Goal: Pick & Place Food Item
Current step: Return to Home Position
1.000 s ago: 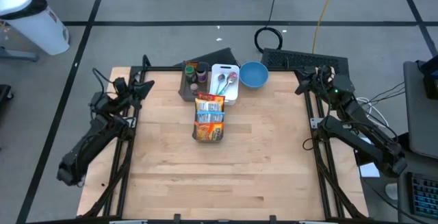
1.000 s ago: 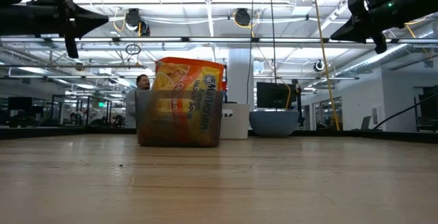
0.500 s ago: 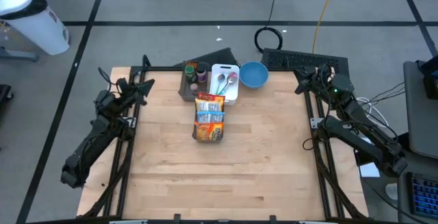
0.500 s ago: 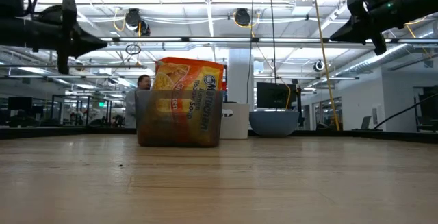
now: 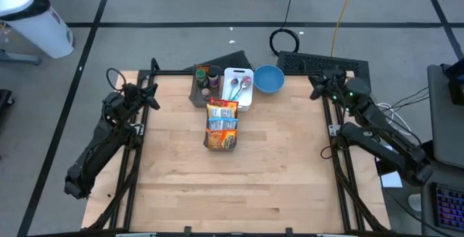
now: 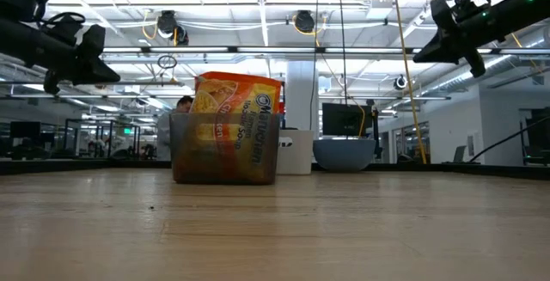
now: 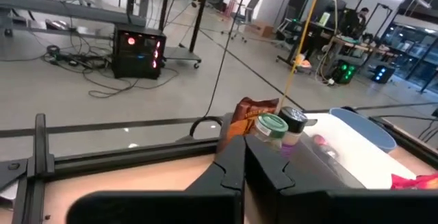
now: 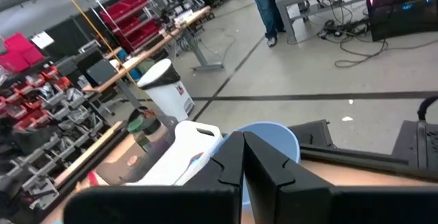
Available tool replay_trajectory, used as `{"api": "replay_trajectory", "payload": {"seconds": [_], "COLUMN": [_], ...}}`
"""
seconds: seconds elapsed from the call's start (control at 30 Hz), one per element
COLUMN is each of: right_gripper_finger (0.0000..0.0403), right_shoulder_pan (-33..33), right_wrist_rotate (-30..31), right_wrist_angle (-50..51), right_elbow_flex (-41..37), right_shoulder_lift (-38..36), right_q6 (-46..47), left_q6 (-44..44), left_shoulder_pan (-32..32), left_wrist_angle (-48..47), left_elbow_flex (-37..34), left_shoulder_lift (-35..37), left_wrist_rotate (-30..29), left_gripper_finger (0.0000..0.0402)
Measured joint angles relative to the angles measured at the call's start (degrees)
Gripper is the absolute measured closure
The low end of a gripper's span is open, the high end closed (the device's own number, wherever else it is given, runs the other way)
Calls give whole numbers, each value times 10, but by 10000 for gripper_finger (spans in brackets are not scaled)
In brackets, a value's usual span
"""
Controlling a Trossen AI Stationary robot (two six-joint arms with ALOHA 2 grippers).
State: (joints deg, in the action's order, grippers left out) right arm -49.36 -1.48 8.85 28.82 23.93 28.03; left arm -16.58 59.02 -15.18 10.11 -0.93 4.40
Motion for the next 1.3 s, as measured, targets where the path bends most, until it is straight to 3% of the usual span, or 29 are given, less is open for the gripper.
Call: {"api": "replay_trajectory", "payload": {"seconds": [0.23, 0.47, 0.7, 0.93, 1.3], "right_gripper_finger": [403, 403, 403, 403, 403], "right_shoulder_pan": [0, 0, 12, 42, 80], "right_wrist_rotate": [0, -1, 2, 17, 16], "right_wrist_angle": [-2, -25, -48, -69, -219], "right_elbow_flex": [0, 0, 0, 0, 0], "right_shoulder_lift": [34, 46, 57, 110, 180], "right_q6": [-17, -29, -56, -90, -92], "left_q6": [11, 39, 51, 59, 64], "left_shoulder_pan": [0, -19, -64, -153, -343], "left_wrist_angle": [-1, -3, -41, -27, 153], "left_elbow_flex": [0, 0, 0, -9, -81], "left_shoulder_lift": [0, 6, 6, 6, 6], "left_wrist_rotate": [0, -1, -45, -62, -216], "left_gripper_finger": [380, 396, 382, 393, 393]}}
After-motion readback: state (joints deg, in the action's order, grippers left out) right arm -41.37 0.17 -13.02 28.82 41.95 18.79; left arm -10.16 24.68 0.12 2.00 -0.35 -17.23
